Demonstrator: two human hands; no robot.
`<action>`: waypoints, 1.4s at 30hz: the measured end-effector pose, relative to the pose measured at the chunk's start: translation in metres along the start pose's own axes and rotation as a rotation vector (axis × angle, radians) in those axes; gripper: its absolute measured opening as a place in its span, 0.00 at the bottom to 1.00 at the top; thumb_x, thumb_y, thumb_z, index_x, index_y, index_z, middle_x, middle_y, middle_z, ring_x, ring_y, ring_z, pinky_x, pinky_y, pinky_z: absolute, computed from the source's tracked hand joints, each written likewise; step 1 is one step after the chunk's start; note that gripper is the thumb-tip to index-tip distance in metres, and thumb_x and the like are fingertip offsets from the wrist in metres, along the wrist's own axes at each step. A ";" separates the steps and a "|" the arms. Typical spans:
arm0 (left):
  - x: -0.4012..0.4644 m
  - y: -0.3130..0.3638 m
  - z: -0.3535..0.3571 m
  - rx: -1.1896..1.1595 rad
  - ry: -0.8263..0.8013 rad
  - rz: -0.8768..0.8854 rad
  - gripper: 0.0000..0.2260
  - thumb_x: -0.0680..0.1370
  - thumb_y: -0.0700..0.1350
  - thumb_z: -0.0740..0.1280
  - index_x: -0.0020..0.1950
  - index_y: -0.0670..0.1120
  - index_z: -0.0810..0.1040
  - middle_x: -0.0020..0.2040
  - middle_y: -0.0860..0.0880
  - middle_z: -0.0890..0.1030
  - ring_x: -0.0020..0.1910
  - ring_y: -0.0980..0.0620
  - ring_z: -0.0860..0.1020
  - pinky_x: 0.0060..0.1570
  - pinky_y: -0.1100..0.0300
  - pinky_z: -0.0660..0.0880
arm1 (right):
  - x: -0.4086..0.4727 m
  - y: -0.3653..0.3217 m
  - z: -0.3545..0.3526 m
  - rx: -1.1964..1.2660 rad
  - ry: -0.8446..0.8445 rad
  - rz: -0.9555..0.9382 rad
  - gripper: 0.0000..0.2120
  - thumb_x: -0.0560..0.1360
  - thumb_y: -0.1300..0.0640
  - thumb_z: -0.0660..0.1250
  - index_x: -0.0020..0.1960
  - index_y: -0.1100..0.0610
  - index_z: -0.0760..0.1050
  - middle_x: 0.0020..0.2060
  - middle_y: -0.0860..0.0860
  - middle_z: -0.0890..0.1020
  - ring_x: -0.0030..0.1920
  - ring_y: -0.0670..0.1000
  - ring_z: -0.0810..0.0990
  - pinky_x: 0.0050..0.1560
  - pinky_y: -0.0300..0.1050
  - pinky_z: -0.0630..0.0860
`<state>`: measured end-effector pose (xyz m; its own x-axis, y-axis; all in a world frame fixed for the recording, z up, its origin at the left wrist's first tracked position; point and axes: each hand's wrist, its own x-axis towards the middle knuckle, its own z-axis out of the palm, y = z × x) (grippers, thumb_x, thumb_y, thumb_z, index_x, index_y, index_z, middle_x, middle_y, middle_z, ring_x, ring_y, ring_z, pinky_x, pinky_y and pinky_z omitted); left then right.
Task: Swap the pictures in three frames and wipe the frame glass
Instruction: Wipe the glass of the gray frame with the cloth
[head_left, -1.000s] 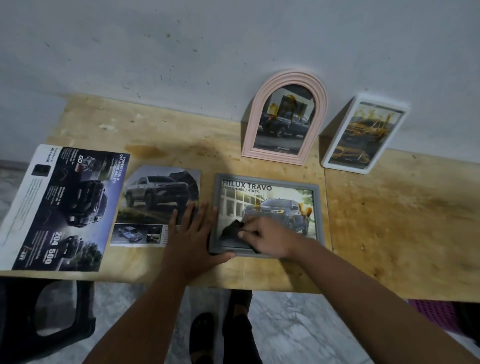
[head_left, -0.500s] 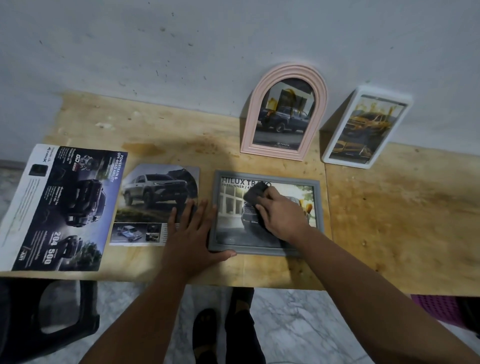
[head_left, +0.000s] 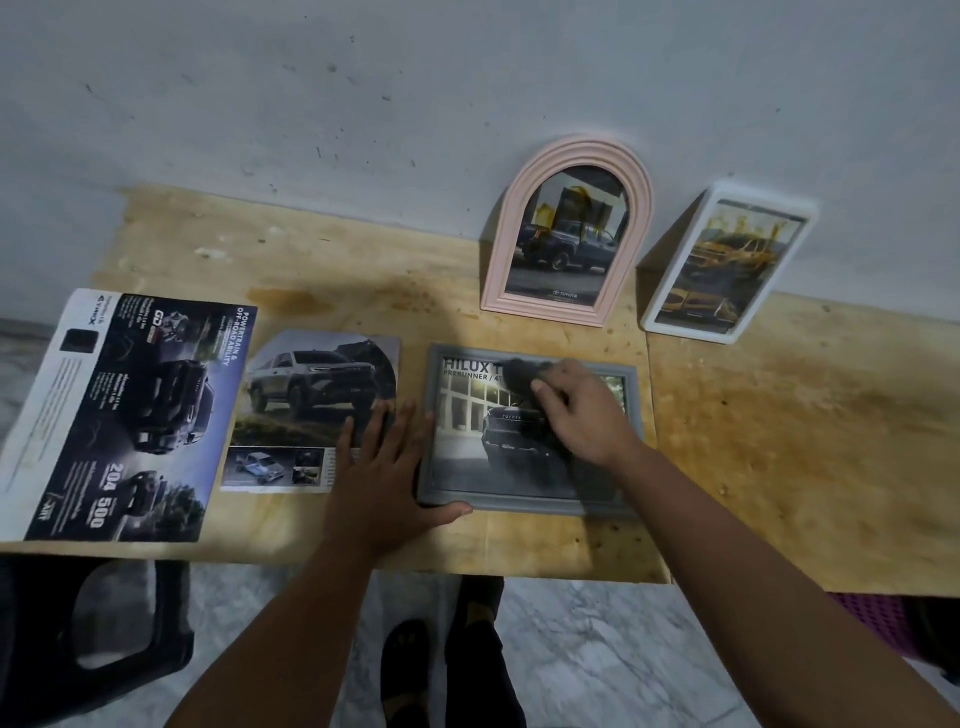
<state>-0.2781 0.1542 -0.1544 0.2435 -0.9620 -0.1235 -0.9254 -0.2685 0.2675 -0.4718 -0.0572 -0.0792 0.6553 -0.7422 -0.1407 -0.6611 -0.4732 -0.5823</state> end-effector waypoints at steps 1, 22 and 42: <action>0.000 0.000 0.000 0.003 -0.003 -0.001 0.56 0.66 0.85 0.53 0.84 0.50 0.56 0.84 0.47 0.57 0.84 0.42 0.49 0.78 0.32 0.48 | 0.005 0.002 0.004 -0.108 0.048 0.018 0.14 0.84 0.51 0.61 0.59 0.56 0.83 0.51 0.51 0.76 0.47 0.53 0.77 0.47 0.48 0.75; 0.000 -0.001 0.002 0.020 -0.028 -0.014 0.56 0.67 0.85 0.51 0.85 0.52 0.51 0.85 0.48 0.52 0.84 0.43 0.44 0.78 0.33 0.47 | 0.012 -0.021 0.054 -0.375 0.017 -0.128 0.17 0.84 0.47 0.57 0.62 0.54 0.79 0.56 0.53 0.73 0.47 0.57 0.79 0.40 0.52 0.78; 0.001 -0.002 0.002 0.016 -0.036 -0.013 0.56 0.66 0.86 0.51 0.85 0.52 0.50 0.85 0.49 0.51 0.84 0.43 0.44 0.79 0.34 0.45 | 0.016 -0.020 0.062 -0.260 -0.004 -0.188 0.16 0.82 0.47 0.60 0.60 0.53 0.82 0.55 0.51 0.74 0.45 0.57 0.80 0.40 0.49 0.76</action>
<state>-0.2762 0.1541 -0.1573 0.2455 -0.9558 -0.1616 -0.9268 -0.2803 0.2500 -0.4248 -0.0301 -0.1198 0.7760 -0.6285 -0.0537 -0.5991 -0.7078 -0.3743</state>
